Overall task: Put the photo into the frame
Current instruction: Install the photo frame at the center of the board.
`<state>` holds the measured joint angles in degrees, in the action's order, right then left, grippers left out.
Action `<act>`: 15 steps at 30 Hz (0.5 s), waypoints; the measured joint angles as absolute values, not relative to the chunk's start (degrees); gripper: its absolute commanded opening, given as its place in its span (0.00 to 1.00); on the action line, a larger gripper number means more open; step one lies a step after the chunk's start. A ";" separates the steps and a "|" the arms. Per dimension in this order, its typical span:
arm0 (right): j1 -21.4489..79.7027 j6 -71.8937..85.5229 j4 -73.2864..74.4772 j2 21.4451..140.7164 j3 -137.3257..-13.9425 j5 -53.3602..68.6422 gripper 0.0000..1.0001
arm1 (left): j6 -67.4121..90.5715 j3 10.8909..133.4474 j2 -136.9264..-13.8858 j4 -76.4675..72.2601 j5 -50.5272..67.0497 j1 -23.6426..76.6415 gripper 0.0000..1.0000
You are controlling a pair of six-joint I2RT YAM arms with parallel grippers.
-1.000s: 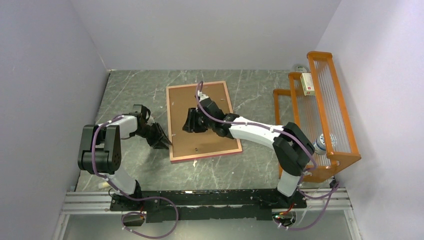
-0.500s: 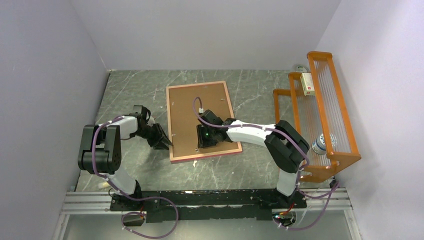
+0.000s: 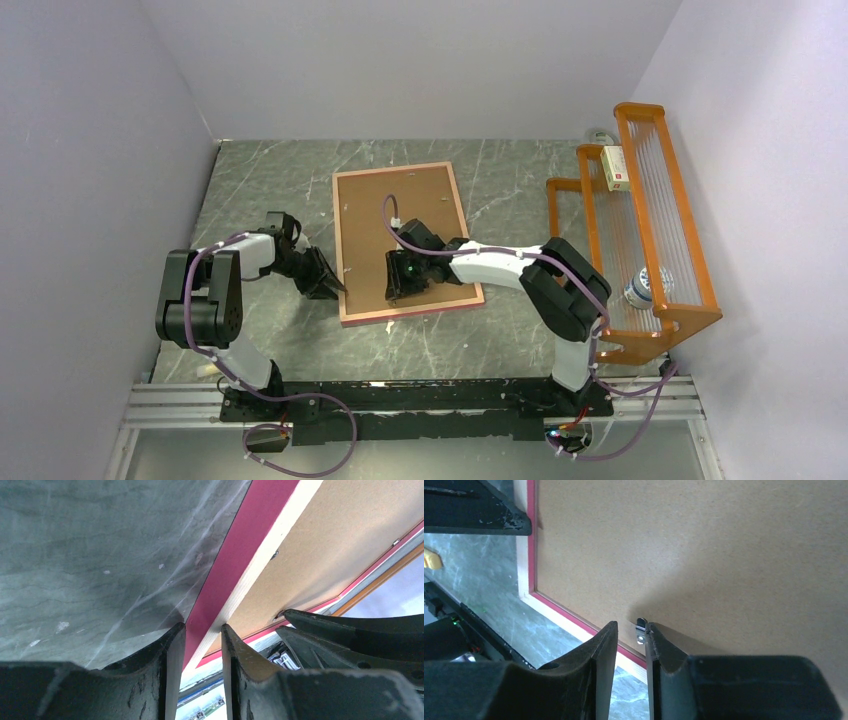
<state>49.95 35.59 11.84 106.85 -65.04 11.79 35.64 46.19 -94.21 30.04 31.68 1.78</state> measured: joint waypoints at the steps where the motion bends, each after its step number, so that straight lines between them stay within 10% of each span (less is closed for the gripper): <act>1: 49.95 35.59 11.22 106.91 -64.82 12.32 0.28 | 35.64 46.19 -94.21 30.04 31.68 1.78 0.37; 15: 49.91 34.54 7.75 107.18 -62.78 18.83 0.25 | 35.62 46.19 -94.21 30.02 31.77 1.78 0.37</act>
<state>49.91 34.54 7.75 107.18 -62.78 18.83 35.62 46.19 -94.21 30.02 31.77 1.78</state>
